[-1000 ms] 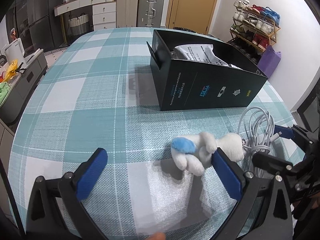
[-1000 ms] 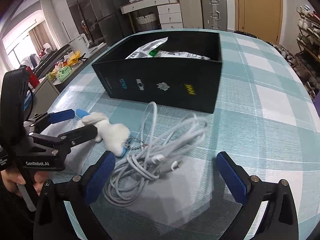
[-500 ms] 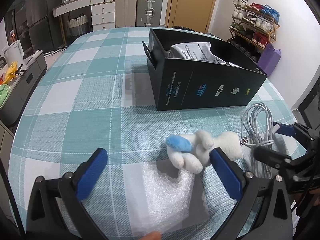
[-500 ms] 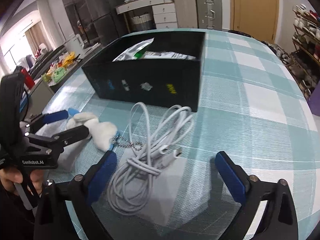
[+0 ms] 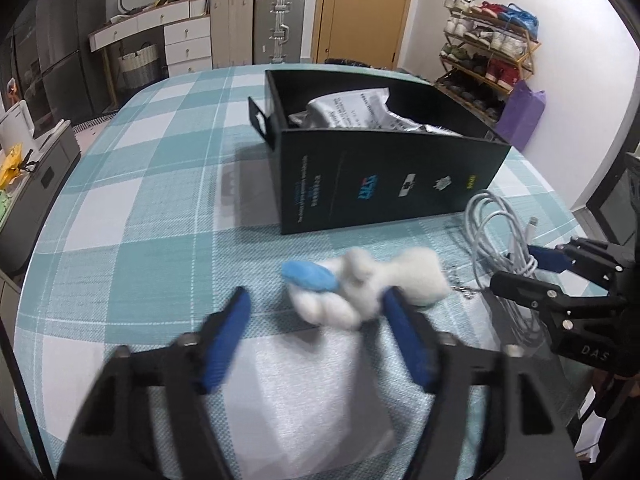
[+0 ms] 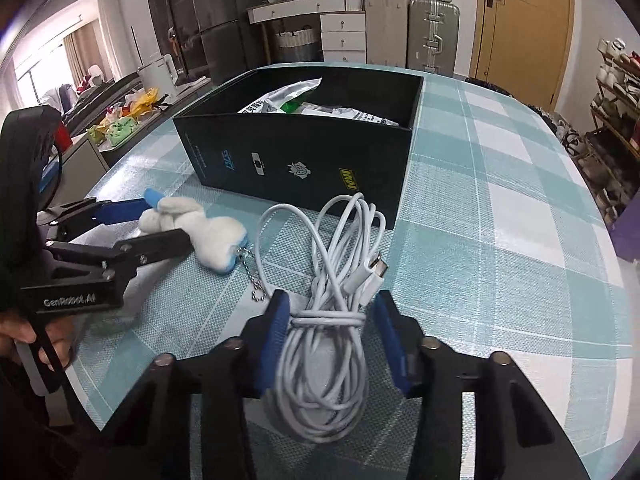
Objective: Organize soft objects
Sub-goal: 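Grasp the coiled white cable with the right gripper while the left grasps the plush toy, then lift the plush toy and cable and lower both into the black box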
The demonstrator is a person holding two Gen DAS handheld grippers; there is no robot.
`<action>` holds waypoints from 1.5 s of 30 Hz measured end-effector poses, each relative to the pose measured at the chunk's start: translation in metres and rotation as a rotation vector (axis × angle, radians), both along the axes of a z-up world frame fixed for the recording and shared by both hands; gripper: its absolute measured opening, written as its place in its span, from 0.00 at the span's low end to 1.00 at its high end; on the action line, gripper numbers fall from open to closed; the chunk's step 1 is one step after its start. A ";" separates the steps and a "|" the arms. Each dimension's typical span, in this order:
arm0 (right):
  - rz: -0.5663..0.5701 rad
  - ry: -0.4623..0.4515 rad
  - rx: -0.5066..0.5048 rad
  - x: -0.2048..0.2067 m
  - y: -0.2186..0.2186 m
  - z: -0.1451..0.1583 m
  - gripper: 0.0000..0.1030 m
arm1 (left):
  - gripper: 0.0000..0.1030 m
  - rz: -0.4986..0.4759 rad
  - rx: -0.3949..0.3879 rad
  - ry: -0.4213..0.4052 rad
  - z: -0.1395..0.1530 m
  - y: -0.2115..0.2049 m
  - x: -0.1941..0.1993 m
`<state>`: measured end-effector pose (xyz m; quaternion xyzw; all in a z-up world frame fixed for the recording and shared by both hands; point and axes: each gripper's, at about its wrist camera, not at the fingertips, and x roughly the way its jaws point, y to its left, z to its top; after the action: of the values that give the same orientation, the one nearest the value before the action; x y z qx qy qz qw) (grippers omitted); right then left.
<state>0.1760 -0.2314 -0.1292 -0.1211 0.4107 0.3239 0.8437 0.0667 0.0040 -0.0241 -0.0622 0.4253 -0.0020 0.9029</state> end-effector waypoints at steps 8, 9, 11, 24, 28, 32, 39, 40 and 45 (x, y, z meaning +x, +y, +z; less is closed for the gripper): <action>0.008 -0.003 0.013 0.001 -0.008 -0.001 0.34 | 0.29 0.020 -0.061 -0.010 0.001 0.009 0.000; 0.007 -0.003 0.014 0.002 -0.009 0.000 0.34 | 0.28 0.021 -0.067 -0.012 0.001 0.010 0.000; 0.003 -0.009 0.017 0.001 -0.010 0.001 0.33 | 0.28 0.027 -0.081 -0.017 0.001 0.011 0.000; -0.047 -0.028 0.061 0.002 -0.029 0.011 0.32 | 0.04 0.028 -0.084 -0.028 0.006 0.012 -0.005; -0.049 -0.032 0.058 0.001 -0.029 0.010 0.32 | 0.11 0.045 -0.088 -0.011 0.002 0.014 -0.004; -0.044 -0.033 0.058 0.000 -0.030 0.011 0.32 | 0.52 0.084 -0.025 -0.025 0.007 0.016 -0.005; -0.039 -0.034 0.057 -0.001 -0.030 0.012 0.32 | 0.53 0.084 -0.061 -0.011 0.004 0.025 0.012; -0.039 -0.033 0.057 0.000 -0.030 0.011 0.32 | 0.53 0.080 -0.074 -0.011 0.004 0.026 0.014; -0.036 -0.034 0.055 0.000 -0.030 0.011 0.32 | 0.53 0.041 -0.132 -0.008 0.001 0.023 0.024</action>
<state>0.1755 -0.2610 -0.1181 -0.0963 0.3892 0.3177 0.8592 0.0911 0.0270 -0.0227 -0.1306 0.4194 -0.0117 0.8983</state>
